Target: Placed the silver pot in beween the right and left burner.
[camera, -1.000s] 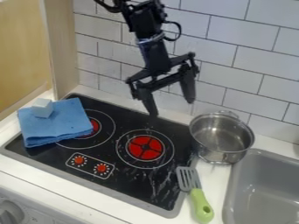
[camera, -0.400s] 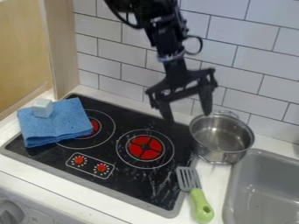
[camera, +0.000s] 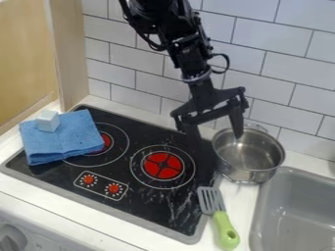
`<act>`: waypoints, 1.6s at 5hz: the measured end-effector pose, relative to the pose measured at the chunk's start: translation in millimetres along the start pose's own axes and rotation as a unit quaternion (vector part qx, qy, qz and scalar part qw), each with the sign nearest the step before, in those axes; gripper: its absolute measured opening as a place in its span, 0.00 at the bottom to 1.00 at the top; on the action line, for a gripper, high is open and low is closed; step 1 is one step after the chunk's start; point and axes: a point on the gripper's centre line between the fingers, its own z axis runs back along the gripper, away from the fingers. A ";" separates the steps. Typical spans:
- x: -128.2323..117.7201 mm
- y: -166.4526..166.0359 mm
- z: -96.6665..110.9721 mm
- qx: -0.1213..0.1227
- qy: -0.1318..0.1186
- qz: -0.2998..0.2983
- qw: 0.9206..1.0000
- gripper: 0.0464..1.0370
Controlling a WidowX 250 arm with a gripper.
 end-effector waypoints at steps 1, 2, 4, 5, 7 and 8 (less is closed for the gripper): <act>6.0 -2.5 -9.8 -0.002 0.010 -0.006 1.000 0.91; 7.0 -5.4 -15.3 0.006 0.018 -0.017 1.000 0.61; 2.2 -7.7 -18.0 0.015 0.022 -0.029 0.999 0.12; -0.7 -9.5 -19.3 0.018 0.025 -0.035 0.999 0.04; -5.3 -8.7 -13.5 0.024 0.021 -0.034 0.999 0.01; -12.5 -8.6 -1.2 0.018 0.012 -0.030 0.999 0.00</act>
